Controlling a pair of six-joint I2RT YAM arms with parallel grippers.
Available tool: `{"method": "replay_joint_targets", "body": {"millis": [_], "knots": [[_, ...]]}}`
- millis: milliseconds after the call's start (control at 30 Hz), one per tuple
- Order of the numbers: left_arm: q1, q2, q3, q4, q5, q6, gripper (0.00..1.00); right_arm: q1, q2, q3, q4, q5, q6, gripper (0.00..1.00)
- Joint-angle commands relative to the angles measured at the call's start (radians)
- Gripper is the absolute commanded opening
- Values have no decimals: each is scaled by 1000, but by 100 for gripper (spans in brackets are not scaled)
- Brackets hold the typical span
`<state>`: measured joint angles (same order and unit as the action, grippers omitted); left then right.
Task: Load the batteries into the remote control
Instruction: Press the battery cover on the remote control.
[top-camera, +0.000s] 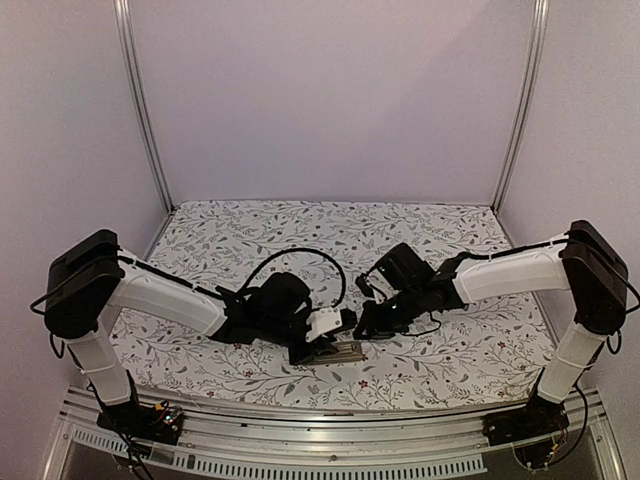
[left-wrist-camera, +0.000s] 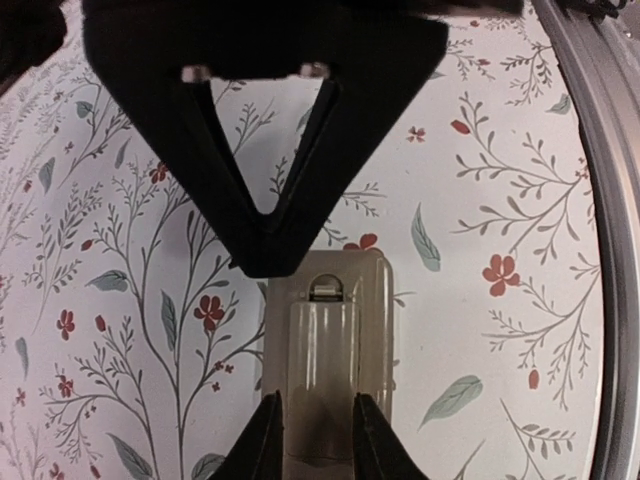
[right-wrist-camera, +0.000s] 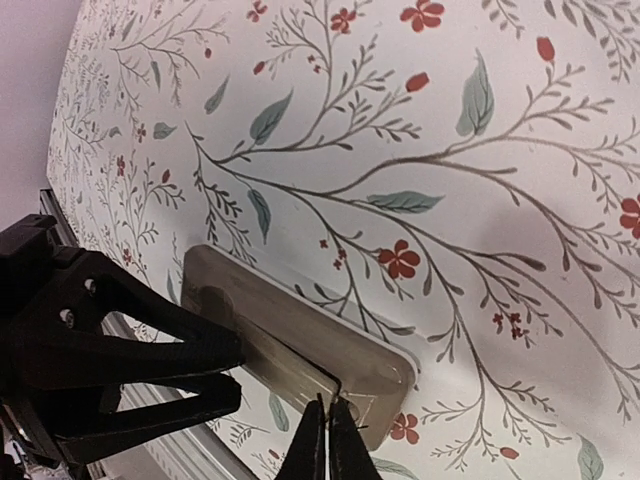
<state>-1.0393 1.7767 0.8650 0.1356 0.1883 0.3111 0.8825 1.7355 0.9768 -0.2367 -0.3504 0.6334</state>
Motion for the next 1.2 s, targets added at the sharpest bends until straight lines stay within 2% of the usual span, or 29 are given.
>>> {"method": "replay_joint_targets", "body": {"millis": [0,133,300,500,800,1000,1167], "knots": [[22,-82,-13,-19,-28,11,24,2,-55,56,-20,19,-75,0],[41,-187,-67,-49,-52,5,25,10,-30,59,34,-63,-98,0],[50,-260,-126,-59,-91,8,26,36,45,92,34,-91,-111,0],[53,-235,-106,-65,-94,11,26,36,49,65,39,-67,-111,0],[56,-229,-110,-64,-89,13,26,30,153,-32,108,-75,-88,0],[56,-221,-105,-64,-85,14,26,26,116,-30,89,-69,-87,0],[58,-230,-109,-62,-88,16,26,26,58,46,65,-109,-132,0]]}}
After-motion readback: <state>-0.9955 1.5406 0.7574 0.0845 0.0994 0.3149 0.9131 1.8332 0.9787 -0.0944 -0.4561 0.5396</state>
